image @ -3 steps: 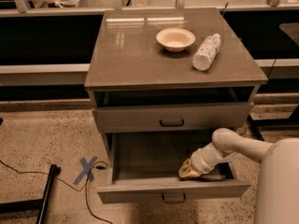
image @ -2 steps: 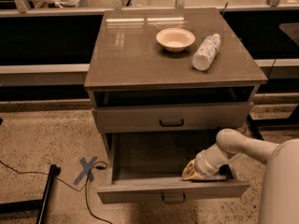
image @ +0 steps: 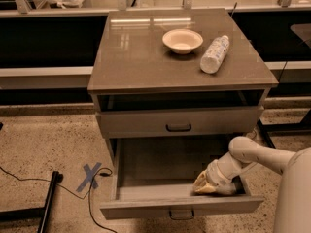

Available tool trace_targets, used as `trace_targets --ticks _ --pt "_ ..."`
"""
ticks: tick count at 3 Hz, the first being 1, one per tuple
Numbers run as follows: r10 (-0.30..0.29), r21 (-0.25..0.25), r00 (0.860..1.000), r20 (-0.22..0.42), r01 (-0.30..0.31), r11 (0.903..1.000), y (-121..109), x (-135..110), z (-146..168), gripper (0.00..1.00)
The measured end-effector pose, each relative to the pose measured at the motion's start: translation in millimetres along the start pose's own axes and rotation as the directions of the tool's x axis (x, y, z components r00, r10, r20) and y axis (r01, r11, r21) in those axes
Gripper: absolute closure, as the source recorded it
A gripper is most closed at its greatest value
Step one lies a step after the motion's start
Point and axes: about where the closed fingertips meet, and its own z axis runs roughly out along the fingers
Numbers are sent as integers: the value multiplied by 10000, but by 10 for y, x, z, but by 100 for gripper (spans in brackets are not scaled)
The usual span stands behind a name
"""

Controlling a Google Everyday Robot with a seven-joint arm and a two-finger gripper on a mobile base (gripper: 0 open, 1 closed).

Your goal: Open middle drawer

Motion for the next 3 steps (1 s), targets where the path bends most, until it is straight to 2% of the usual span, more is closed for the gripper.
trace_targets --ticks 1,2,3 --pt "306 -161 9994 -137 -308 9994 194 10 -123 100" --pt "37 569 9997 -233 -24 9984 162 -58 -403 100" --pt "-693 2004 9974 -199 719 9771 5 -267 -960 100"
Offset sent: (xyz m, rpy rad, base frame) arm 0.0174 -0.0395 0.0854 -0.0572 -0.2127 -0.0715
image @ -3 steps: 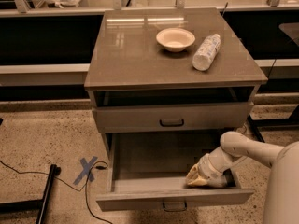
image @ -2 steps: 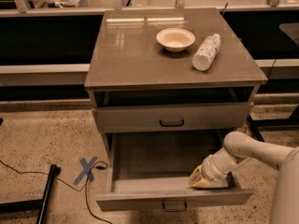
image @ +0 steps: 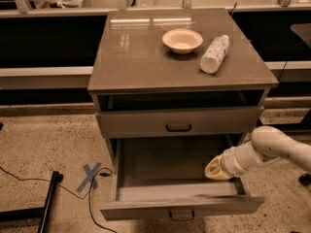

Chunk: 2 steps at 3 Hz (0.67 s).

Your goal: Open middle drawer

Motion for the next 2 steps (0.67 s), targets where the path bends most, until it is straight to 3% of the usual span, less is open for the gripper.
trace_targets --ticks 1,2 --pt "-361 843 9990 277 336 9959 -119 -118 -346 100" --pt "-346 772 9990 279 323 9965 -103 -113 -313 81"
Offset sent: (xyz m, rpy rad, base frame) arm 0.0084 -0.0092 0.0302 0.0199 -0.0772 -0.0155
